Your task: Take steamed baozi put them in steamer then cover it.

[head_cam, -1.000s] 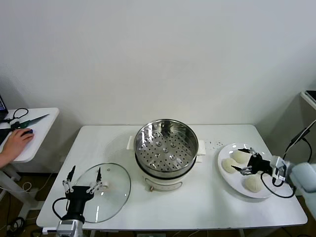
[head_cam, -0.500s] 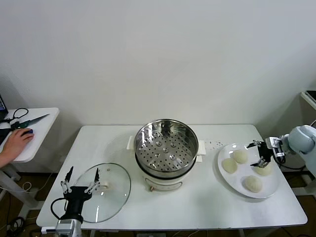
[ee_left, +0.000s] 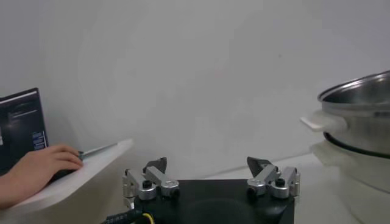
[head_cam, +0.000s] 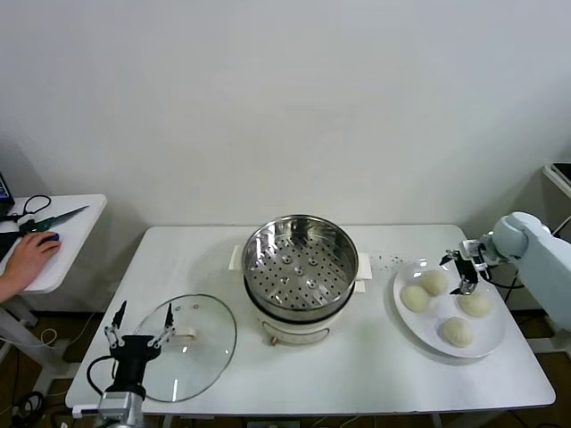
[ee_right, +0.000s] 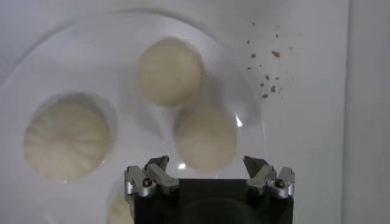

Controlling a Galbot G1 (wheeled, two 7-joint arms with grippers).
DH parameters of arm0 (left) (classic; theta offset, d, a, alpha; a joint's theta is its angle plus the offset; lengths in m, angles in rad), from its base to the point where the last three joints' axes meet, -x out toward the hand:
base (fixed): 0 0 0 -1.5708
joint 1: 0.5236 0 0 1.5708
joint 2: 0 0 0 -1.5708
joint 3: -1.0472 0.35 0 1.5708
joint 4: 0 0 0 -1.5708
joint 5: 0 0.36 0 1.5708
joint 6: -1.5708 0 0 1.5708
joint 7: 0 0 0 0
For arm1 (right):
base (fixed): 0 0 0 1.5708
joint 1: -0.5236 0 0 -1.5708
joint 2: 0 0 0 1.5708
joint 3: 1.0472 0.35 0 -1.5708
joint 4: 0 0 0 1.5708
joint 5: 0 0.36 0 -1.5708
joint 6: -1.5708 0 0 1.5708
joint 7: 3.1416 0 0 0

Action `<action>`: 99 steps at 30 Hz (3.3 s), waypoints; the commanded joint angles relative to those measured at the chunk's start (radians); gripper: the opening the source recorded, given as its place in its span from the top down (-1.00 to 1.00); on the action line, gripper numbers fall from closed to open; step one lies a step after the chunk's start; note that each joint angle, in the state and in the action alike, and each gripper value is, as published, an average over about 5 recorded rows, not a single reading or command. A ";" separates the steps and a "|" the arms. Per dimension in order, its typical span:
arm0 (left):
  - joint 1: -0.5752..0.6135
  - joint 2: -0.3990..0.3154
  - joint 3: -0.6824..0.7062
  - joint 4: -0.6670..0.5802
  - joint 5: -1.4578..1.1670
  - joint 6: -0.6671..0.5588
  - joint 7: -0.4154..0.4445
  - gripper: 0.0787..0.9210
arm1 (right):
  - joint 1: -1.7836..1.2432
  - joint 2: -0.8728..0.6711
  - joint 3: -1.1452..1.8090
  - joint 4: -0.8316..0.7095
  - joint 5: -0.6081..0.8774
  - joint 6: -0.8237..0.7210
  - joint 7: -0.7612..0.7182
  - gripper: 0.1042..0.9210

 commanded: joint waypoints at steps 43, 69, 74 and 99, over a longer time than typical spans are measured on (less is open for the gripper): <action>0.017 0.011 -0.009 0.000 0.003 0.005 0.003 -0.77 | 0.550 0.073 -0.543 0.172 0.206 0.215 -0.115 -0.30; 0.012 0.034 0.009 -0.013 0.020 0.022 0.004 -0.77 | 0.551 0.561 -0.569 0.312 -0.120 0.505 -0.049 -0.34; 0.011 0.029 0.011 -0.013 0.020 0.023 0.004 -0.77 | 0.502 0.578 -0.575 0.305 -0.153 0.502 -0.048 -0.34; 0.025 0.020 0.008 0.006 0.017 0.015 0.003 -0.77 | 0.443 0.577 -0.603 0.221 -0.178 0.480 -0.037 -0.63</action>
